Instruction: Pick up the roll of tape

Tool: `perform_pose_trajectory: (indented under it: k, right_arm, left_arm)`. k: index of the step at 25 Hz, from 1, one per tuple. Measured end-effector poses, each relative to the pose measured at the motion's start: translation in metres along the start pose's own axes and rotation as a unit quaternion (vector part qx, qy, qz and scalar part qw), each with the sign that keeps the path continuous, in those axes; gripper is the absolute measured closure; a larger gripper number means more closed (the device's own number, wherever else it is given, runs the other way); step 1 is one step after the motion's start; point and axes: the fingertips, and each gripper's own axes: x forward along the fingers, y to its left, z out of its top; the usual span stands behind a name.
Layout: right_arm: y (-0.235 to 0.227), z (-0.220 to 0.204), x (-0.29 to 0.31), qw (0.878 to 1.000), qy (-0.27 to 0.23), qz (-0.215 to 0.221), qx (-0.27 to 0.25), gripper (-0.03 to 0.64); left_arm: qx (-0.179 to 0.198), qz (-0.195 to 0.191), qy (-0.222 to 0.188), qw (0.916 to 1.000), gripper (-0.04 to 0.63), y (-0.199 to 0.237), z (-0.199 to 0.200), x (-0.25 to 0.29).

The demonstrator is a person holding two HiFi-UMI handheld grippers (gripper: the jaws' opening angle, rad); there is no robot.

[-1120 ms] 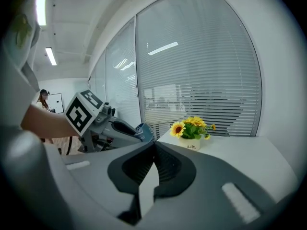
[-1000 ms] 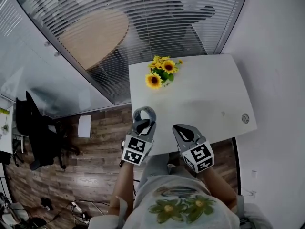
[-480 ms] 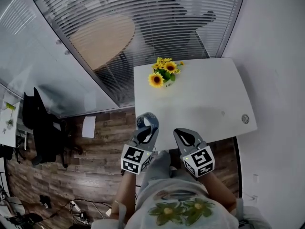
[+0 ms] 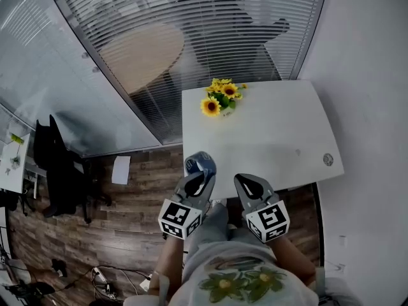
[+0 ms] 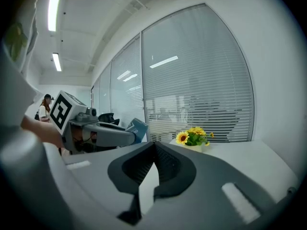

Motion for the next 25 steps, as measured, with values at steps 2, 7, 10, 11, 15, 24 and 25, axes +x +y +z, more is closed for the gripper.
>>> perform_pose_trajectory:
  k: [2, 7, 10, 11, 15, 24, 25]
  right_arm:
    - [0.002, 0.004, -0.002, 1.000, -0.005, 0.002, 0.002, 0.617]
    - [0.012, 0.014, -0.006, 1.000, -0.018, 0.007, 0.000, 0.618]
    - [0.015, 0.021, -0.008, 1.000, -0.025, 0.008, -0.001, 0.618]
    - [0.015, 0.023, -0.008, 1.000, -0.027, 0.009, -0.001, 0.618]
    - [0.017, 0.026, -0.009, 0.999, -0.032, 0.010, -0.003, 0.618]
    - [0.025, 0.030, -0.011, 0.999, -0.034, 0.014, -0.007, 0.618]
    - [0.025, 0.030, -0.012, 0.999, -0.034, 0.014, -0.007, 0.618]
  left_arm:
    - [-0.008, -0.001, -0.013, 0.9999, 0.540, -0.003, 0.006, -0.003]
    - [-0.021, -0.005, -0.040, 0.9990, 0.540, -0.011, 0.017, -0.014]
    - [-0.030, -0.011, -0.054, 0.9981, 0.540, -0.016, 0.024, -0.017]
    - [-0.033, -0.014, -0.058, 0.9977, 0.540, -0.017, 0.026, -0.018]
    - [-0.042, -0.021, -0.072, 0.9963, 0.540, -0.022, 0.032, -0.020]
    - [-0.045, -0.021, -0.081, 0.9955, 0.540, -0.021, 0.035, -0.028]
    - [-0.045, -0.021, -0.082, 0.9954, 0.540, -0.022, 0.036, -0.029]
